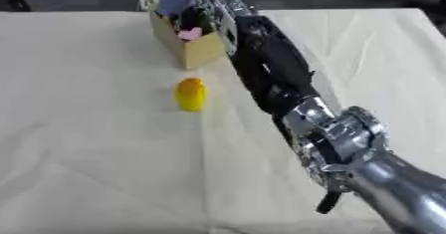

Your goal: Pick up objects on the table and place them in the box.

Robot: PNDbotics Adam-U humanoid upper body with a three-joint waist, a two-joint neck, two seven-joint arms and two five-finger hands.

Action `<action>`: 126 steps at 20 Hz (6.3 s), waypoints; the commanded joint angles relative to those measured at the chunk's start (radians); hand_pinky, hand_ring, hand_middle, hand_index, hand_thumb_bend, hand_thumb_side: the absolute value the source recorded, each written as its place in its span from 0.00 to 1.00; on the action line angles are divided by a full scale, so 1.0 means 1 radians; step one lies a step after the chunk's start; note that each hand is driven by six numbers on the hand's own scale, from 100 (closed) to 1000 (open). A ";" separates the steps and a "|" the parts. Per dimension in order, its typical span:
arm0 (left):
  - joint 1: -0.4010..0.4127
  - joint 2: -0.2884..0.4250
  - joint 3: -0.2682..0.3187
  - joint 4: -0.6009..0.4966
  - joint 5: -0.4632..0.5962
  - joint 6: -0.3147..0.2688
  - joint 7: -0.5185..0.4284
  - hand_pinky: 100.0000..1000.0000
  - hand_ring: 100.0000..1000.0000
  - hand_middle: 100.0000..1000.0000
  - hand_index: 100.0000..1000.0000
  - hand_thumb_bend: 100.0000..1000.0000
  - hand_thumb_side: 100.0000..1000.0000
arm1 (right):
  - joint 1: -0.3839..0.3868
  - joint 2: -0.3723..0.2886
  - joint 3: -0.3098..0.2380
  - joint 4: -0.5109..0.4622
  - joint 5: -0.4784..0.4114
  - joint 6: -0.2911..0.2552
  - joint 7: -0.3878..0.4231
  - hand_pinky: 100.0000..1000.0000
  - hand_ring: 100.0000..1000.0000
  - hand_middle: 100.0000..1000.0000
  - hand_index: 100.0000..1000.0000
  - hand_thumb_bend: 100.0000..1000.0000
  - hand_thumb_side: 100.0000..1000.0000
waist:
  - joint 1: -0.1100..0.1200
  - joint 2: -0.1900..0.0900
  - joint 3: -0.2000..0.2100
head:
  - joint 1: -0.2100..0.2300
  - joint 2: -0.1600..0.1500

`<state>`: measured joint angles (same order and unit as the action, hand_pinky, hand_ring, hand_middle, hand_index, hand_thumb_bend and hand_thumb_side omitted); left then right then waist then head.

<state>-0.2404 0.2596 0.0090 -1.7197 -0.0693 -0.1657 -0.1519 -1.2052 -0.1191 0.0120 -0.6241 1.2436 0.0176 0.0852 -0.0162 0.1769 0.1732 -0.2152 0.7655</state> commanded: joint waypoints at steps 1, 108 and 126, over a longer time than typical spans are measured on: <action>-0.016 0.007 -0.002 -0.011 0.005 -0.002 -0.005 0.75 0.77 0.69 0.89 0.16 0.63 | -0.029 0.006 -0.021 0.024 0.060 0.036 -0.025 0.74 0.78 0.88 1.00 0.09 0.33 | 0.019 -0.003 0.002 | -0.008 0.005; 0.012 0.012 0.022 -0.005 -0.002 0.000 0.011 0.76 0.77 0.69 0.89 0.14 0.64 | 0.247 -0.134 0.317 -0.354 -0.291 -0.302 0.032 0.50 0.44 0.19 0.39 0.00 0.00 | 0.019 -0.029 -0.100 | 0.038 0.005; 0.008 0.010 0.016 -0.006 0.001 0.000 0.005 0.76 0.77 0.69 0.89 0.14 0.64 | 0.086 -0.106 0.168 -0.250 -0.376 -0.091 -0.064 0.44 0.40 0.15 0.35 0.00 0.00 | 0.023 -0.031 -0.077 | 0.026 0.005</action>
<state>-0.2171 0.2557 0.0267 -1.7140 -0.0699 -0.1643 -0.1427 -1.0893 -0.2288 0.2140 -0.8989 0.8425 -0.0961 0.0370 -0.0123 0.1756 0.0982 -0.1840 0.7655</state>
